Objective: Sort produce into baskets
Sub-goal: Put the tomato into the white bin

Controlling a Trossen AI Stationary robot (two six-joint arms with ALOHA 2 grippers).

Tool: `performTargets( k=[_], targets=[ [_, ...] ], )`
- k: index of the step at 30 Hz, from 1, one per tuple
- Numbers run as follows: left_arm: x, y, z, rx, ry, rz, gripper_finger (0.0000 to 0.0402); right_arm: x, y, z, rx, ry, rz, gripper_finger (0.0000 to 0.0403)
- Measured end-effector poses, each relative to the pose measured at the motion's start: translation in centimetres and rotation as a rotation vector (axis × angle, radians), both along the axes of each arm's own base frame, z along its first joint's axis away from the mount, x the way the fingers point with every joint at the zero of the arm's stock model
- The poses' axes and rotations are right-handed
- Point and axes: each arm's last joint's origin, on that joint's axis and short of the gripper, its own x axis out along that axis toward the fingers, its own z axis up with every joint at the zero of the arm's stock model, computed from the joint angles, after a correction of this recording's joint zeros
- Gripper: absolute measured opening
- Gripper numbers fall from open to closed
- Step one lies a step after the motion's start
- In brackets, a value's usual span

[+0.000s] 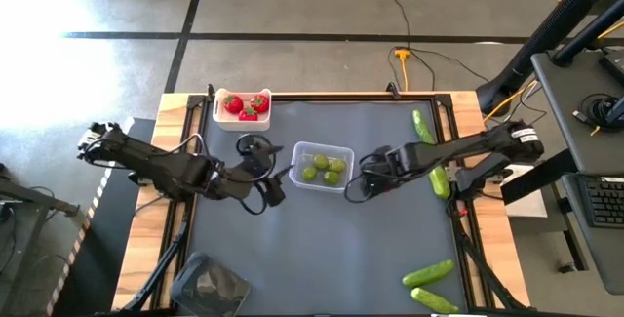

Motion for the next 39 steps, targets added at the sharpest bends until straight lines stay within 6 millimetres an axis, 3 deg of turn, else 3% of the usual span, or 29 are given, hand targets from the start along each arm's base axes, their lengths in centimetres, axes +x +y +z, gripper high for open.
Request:
performTargets(
  k=[7,14,19,25,34,39],
  targets=[
    [-3.1,-0.3,-2.7,-0.229,0.334,-0.114,0.0237,3.9,2.5,-5.2,0.141,-0.237,0.168,0.0228],
    [-3.4,-2.4,-5.5,-0.301,0.385,-0.140,0.0262,8.7,6.0,-7.1,0.104,-0.297,0.264,0.0228],
    [-3.4,-3.2,-6.4,-0.405,0.475,-0.215,0.0288,12.2,7.8,-6.3,0.087,-0.340,0.345,0.0233],
    [-3.4,-3.4,-6.5,-0.406,0.460,-0.217,0.0297,14.5,7.6,-5.7,0.043,-0.373,0.359,0.0253],
    [-2.1,-4.1,-6.4,-0.452,0.362,-0.247,0.0297,15.2,7.6,-6.6,0.050,-0.382,0.325,0.0308],
    [0.2,-5.4,-6.1,-0.393,0.281,-0.429,0.0297,14.6,8.3,-3.0,0.000,-0.475,0.335,0.0339]
  ],
)
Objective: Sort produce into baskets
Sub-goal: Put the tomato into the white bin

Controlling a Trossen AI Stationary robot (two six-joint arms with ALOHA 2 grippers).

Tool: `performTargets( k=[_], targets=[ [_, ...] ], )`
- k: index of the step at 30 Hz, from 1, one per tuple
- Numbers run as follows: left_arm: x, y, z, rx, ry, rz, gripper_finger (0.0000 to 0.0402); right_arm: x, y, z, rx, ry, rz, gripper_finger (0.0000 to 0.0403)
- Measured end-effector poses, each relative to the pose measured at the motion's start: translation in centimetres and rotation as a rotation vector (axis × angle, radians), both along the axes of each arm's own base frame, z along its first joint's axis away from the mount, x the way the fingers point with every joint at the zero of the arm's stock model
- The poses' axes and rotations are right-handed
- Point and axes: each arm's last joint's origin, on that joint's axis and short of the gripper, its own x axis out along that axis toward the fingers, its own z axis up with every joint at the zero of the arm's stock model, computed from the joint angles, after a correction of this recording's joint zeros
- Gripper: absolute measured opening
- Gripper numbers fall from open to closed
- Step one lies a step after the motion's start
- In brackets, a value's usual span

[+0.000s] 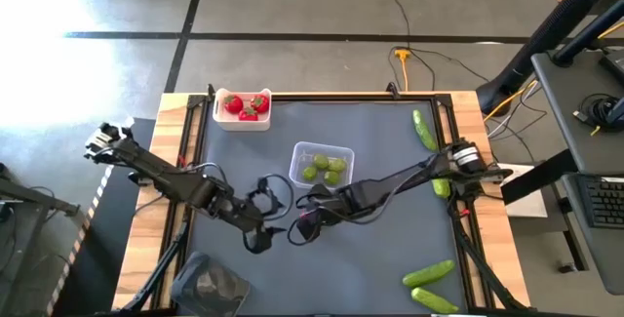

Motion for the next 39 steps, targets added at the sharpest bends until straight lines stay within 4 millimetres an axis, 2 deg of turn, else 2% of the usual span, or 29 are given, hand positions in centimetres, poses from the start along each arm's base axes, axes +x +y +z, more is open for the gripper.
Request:
performTargets(
  k=[2,7,11,15,19,23,26,33,39],
  targets=[
    [0.8,-0.3,0.1,0.003,-0.003,-0.026,0.0297,-0.5,0.4,1.5,-0.035,-0.040,0.010,0.0350],
    [2.6,-0.6,-1.1,0.074,0.058,-0.088,0.0298,-2.1,1.4,2.7,-0.120,-0.014,0.053,0.0364],
    [3.8,-1.1,-2.7,0.114,0.090,-0.071,0.0298,-4.3,3.4,4.8,-0.150,-0.015,0.124,0.0365],
    [5.1,-0.6,-4.9,0.163,0.145,-0.004,0.0298,-6.6,5.5,5.7,-0.206,0.009,0.158,0.0365],
    [6.3,0.0,-6.4,0.192,0.139,0.115,0.0298,-8.0,6.5,6.4,-0.210,0.000,0.102,0.0365],
    [6.8,0.8,-7.9,0.255,0.140,0.274,0.0298,-8.8,7.4,6.1,-0.210,-0.008,0.041,0.0365],
    [7.1,1.2,-9.2,0.251,0.162,0.325,0.0298,-8.9,7.9,5.5,-0.204,-0.002,0.019,0.0365],
    [8.2,0.9,-12.0,0.199,0.187,0.349,0.0298,-8.7,8.4,4.4,-0.197,0.017,0.005,0.0365],
    [8.5,0.7,-12.9,0.172,0.206,0.334,0.0286,-8.6,8.5,4.1,-0.197,0.029,0.010,0.0365]
  ],
)
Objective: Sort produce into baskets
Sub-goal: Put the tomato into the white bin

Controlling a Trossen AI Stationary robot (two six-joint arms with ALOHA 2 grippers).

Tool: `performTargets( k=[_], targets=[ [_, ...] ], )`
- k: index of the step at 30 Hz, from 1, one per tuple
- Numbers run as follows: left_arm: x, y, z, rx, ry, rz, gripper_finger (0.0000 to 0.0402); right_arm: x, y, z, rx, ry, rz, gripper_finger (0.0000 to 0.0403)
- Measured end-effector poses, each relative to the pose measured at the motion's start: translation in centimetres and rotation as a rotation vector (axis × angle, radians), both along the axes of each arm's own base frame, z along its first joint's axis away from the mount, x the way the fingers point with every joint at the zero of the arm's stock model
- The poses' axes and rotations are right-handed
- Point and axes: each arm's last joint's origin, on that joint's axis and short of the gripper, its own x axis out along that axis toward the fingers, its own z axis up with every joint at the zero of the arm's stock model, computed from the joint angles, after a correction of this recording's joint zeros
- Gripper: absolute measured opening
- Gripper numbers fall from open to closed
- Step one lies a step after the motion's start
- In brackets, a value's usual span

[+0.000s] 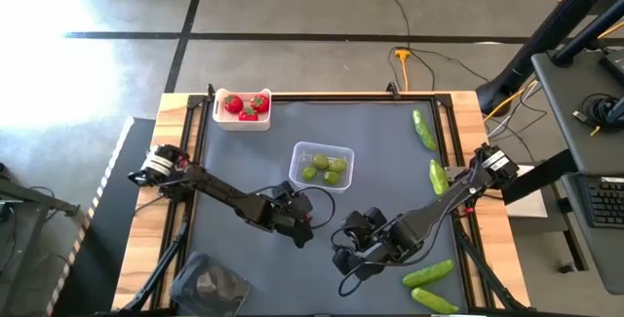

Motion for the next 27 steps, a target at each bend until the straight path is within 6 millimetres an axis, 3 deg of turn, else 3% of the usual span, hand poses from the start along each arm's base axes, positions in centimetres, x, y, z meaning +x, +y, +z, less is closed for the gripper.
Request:
performTargets(
  k=[4,8,12,15,19,27],
  targets=[
    [-0.7,0.2,0.6,-0.017,0.046,0.006,0.0253,-0.1,0.0,0.0,0.006,0.015,0.016,0.0365],
    [-2.4,0.7,2.4,0.005,0.135,-0.030,0.0250,-0.3,-0.2,0.7,0.007,0.007,0.042,0.0365],
    [-4.9,1.9,7.4,0.123,0.161,-0.019,0.0247,-0.5,-0.3,1.9,-0.003,-0.024,0.068,0.0365],
    [-6.8,4.1,10.8,0.221,0.143,0.009,0.0246,-0.6,-0.5,3.3,-0.011,-0.061,0.092,0.0365],
    [-8.2,9.6,13.1,0.292,0.100,0.087,0.0246,-0.5,-0.6,4.7,-0.070,-0.120,0.089,0.0365],
    [-10.7,24.7,12.8,0.197,0.104,0.541,0.0245,-0.1,-0.5,7.0,-0.093,-0.202,0.074,0.0365]
  ],
)
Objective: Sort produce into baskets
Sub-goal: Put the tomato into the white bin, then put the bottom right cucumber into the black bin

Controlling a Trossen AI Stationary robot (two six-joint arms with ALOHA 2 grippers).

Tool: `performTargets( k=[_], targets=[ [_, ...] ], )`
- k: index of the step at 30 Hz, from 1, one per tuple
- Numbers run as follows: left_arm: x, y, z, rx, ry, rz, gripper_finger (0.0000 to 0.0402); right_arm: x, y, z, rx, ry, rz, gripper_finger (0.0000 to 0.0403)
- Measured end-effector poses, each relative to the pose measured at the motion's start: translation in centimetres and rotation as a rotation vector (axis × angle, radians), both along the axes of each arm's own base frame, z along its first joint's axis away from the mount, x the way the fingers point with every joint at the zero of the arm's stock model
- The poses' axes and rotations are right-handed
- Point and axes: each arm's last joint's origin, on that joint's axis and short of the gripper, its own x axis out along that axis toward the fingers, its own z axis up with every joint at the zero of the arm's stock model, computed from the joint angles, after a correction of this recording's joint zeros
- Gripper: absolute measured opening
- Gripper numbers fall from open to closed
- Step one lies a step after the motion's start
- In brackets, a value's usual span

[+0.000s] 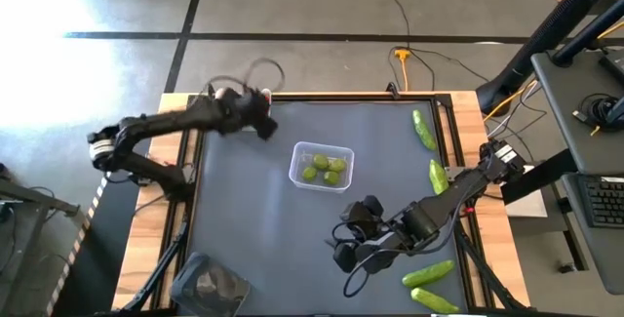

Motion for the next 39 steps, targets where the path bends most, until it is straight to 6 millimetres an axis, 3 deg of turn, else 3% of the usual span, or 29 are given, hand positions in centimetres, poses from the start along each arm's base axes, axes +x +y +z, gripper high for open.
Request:
performTargets(
  k=[6,14,20,25,34,39],
  targets=[
    [-4.1,6.3,-1.1,-0.162,-0.054,0.153,0.0248,-0.3,0.7,0.3,0.062,-0.020,-0.028,0.0365],
    [-6.7,9.8,-4.2,-0.291,0.026,0.296,0.0249,-0.4,0.8,0.0,0.077,-0.035,-0.071,0.0365],
    [-6.6,10.0,-6.3,-0.387,0.129,0.277,0.0259,-0.4,0.9,0.0,0.086,-0.037,-0.078,0.0365],
    [-6.6,10.1,-7.2,-0.411,0.187,0.283,0.0296,-0.4,0.9,0.0,0.103,-0.041,-0.095,0.0365],
    [-7.0,9.5,-4.7,-0.359,0.140,0.248,0.0341,-0.4,0.9,0.0,0.102,-0.040,-0.093,0.0365],
    [-6.9,9.3,-3.8,-0.418,0.105,0.212,0.0353,-0.5,1.1,0.0,0.104,-0.038,-0.084,0.0365]
  ],
)
